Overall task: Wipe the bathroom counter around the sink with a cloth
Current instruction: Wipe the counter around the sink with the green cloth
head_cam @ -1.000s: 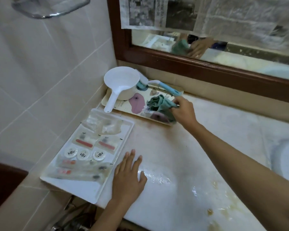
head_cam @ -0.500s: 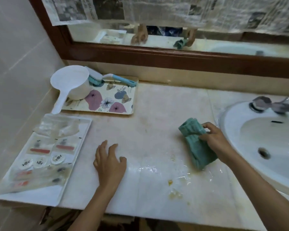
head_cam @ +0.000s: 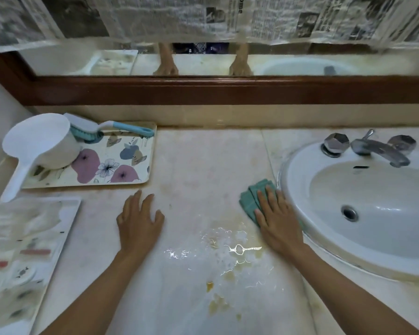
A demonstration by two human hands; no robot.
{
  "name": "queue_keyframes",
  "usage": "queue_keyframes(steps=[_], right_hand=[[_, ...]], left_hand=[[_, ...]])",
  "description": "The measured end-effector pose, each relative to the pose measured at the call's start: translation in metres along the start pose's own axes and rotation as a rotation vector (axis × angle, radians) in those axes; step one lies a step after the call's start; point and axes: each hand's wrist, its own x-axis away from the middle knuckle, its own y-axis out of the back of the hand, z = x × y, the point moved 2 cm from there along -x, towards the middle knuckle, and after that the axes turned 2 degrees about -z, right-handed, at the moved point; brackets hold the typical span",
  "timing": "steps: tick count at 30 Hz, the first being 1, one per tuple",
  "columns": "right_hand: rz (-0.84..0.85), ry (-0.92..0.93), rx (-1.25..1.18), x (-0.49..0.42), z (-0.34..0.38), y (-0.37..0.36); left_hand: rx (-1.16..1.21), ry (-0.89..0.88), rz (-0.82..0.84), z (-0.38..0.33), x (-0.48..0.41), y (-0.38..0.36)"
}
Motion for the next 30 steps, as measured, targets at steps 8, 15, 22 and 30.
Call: queue_keyframes(steps=[8,15,22,30], right_hand=[[-0.038,-0.048,0.021,-0.087,0.02,0.002],[-0.008,-0.052,-0.029,-0.125,0.077,-0.007],[0.003,0.339,-0.043,0.006,0.078,-0.02],[-0.046,-0.034,0.004,-0.118,0.064,-0.013]], left_hand=[[-0.067,-0.003,-0.06,-0.001,-0.003,-0.008],[-0.061,-0.011,-0.073,0.001,-0.005,-0.011],[-0.017,0.014,-0.058,0.004,-0.003,-0.01],[-0.058,0.004,-0.089,0.003,-0.006,-0.011]])
